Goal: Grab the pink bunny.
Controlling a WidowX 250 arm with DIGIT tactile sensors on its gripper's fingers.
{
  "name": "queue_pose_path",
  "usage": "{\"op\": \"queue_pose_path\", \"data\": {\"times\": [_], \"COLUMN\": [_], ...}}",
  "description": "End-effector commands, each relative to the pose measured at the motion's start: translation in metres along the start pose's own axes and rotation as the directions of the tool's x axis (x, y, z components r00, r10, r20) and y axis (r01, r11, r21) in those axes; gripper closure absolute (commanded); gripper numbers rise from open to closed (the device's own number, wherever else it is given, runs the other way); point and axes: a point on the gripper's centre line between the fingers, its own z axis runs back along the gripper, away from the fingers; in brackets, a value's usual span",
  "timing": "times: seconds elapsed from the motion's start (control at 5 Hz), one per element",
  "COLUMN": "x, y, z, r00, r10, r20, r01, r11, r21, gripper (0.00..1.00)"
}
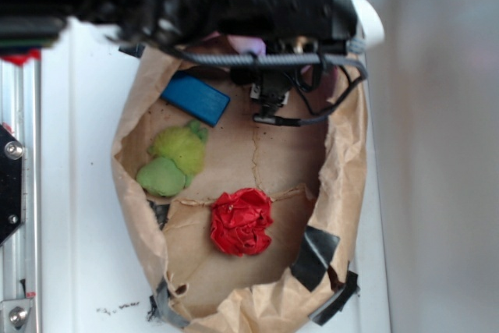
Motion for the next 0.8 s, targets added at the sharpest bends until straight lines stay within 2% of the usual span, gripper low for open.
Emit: {"op": "queue_pose_path", "data": {"times": [0.0,0.2,0.4,0.6], "x": [0.029,0.026,0.027,0.027], "y": [0.007,-0.004,-0.004,-0.001], "z": [-0.008,-0.013,-0.013,-0.010], "r00": [0.997,0.998,0.998,0.997], "r10": [0.044,0.010,0.012,0.030], "r20": [0.067,0.068,0.066,0.078], "r01": [-0.056,-0.023,-0.023,-0.043], "r11": [0.980,0.981,0.984,0.984], "r21": [0.192,0.194,0.178,0.170], "gripper": [0.00,0.00,1.00,1.00]}}
